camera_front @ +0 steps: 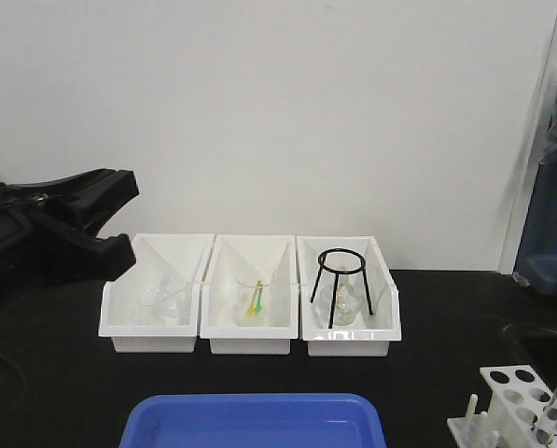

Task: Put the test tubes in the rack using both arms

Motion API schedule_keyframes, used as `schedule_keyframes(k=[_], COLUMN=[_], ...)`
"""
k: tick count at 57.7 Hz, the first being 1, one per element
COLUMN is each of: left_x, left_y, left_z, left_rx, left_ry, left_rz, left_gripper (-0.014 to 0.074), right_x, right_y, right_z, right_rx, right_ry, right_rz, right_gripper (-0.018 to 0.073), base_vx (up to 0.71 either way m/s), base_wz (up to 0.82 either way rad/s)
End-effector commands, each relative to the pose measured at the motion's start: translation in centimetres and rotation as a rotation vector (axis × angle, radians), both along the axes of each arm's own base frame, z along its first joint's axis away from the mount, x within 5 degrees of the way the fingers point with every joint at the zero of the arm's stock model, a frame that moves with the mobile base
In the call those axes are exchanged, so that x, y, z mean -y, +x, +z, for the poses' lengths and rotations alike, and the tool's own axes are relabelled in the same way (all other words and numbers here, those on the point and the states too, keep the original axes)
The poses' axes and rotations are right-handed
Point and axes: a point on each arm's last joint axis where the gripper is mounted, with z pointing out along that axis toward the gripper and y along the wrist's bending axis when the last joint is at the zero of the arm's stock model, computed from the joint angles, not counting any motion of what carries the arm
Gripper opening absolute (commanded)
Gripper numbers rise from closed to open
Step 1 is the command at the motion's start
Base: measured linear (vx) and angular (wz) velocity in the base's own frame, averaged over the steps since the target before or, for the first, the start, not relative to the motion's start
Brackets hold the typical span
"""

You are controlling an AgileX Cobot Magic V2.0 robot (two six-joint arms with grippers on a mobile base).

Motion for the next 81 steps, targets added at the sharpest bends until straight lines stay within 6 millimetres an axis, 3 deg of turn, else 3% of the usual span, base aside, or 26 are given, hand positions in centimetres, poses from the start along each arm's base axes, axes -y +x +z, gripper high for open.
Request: schedule_keyframes(k=[1,31,39,50,58,71,81], left_x=[-0.9,-1.1,-2.7,-7.4,-9.9,-11.7,-12.1], left_y=[-1.5,-1.9,-4.0,-7.5,-10.1,-13.7,-15.3], left_z=[2.6,2.4,1.4,-2.0,-5.6,-11.0,-14.5], left_rx=[0.078,0.061,0.127,0.085,0.072,0.087,0.100], left_ry=[-0.054,-0.042,0.096,0.132,0.139,0.136,0.134], left_rz=[0.000,0.002,0.037,0.202,0.331,0.463,0.514], left_gripper=[0.0076,0.0054,0.0054,0.0054,0.0054,0.0054,0.0054], right_x=[0.0,0.0,0.0,0.0,0.0,0.0,0.0], right_y=[-0.3,-0.3,-0.3,-0.3,-0.3,-0.3,-0.3], right_z=[2.1,2.1,2.1,2.1,2.1,2.1,2.1], right_rx=[0.121,0.121,0.121,0.124,0.124,0.124,0.124], right_ry=[-0.018,-0.018,-0.018,-0.018,-0.018,-0.018,-0.018], right_rz=[-0.001,-0.001,-0.001,-0.001,-0.001,-0.001,-0.001], right_gripper=[0.0566,0.0566,0.0566,0.0566,0.0566,0.0566,0.0566], base_vx=[0.00,0.00,0.00,0.00,0.00,0.00,0.00], base_wz=[0.00,0.00,0.00,0.00,0.00,0.00,0.00])
